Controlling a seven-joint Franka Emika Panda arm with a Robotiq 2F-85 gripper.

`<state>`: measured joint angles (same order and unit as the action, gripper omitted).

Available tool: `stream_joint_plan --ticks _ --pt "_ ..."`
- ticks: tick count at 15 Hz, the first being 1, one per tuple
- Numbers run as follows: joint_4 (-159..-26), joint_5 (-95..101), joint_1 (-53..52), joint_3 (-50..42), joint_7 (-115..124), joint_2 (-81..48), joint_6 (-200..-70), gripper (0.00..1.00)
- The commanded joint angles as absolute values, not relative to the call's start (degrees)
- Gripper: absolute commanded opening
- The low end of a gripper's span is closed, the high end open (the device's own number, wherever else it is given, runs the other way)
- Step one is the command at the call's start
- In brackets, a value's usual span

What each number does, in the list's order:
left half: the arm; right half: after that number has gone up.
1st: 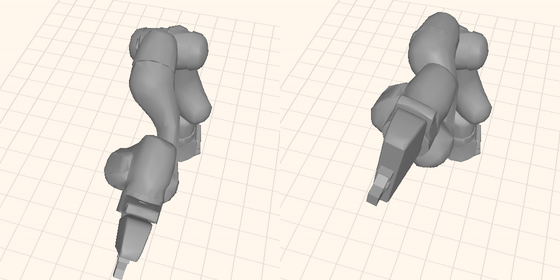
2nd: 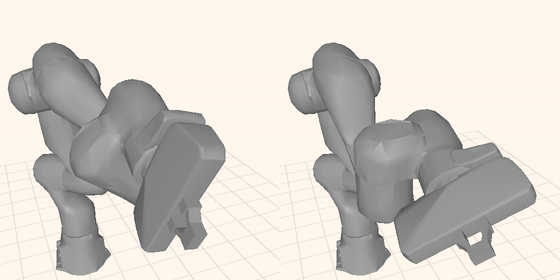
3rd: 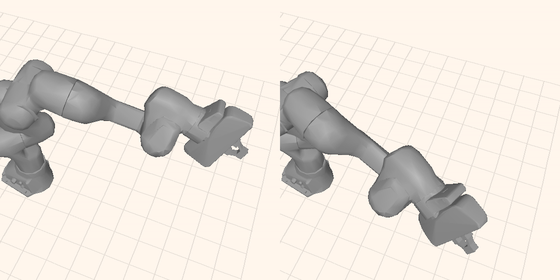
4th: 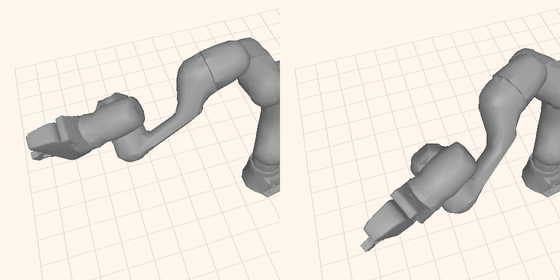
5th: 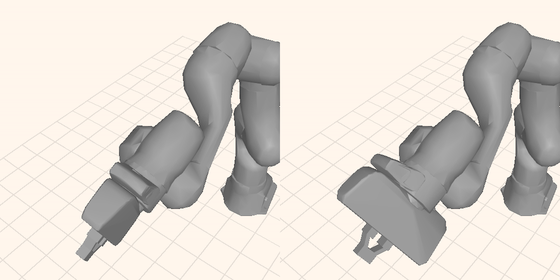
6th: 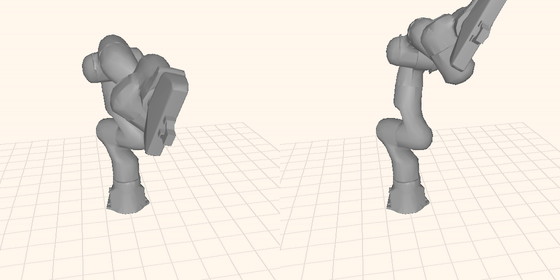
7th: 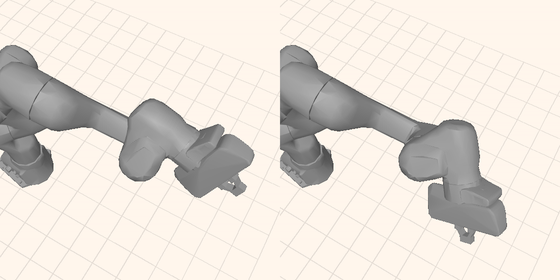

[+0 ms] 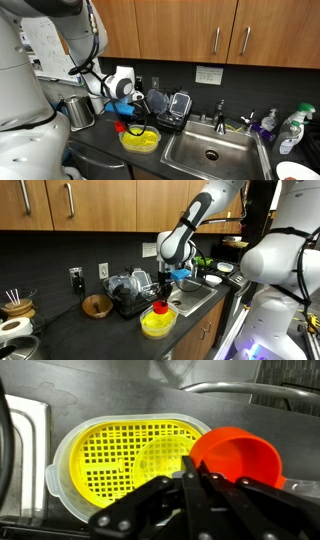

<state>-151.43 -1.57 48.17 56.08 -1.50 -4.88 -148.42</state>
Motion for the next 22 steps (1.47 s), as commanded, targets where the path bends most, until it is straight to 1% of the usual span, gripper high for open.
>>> stream_joint_plan --ticks 1,2,3,7,9,11,14,19,20,22 --pt "-151.7 -1.4 48.4 55.6 -0.3 -3.2 -147.4 0.01" --pt "-151.4 -3.2 37.2 44.7 -2.1 -2.6 -148.2 0.01" --pt "-151.1 -2.3 35.2 42.1 -2.2 -3.0 -148.7 0.01" --pt "-149.4 -1.2 18.2 23.7 -4.2 -4.9 -150.7 0.01" --pt "-149.2 -0.9 11.8 17.8 -5.4 -5.0 -151.7 0.01" --pt "-149.2 -0.7 7.4 13.9 -6.1 -4.9 -152.3 0.01" --pt "-149.2 -1.5 3.3 10.9 -8.6 -4.9 -152.7 0.01" --pt "-149.3 -1.7 0.0 8.5 -8.9 -4.8 -152.4 0.01" --pt "-149.3 -1.7 -0.3 8.3 -8.9 -4.8 -152.4 0.04" --pt "-149.3 -1.7 -0.6 7.9 -8.9 -4.9 -152.4 0.04"
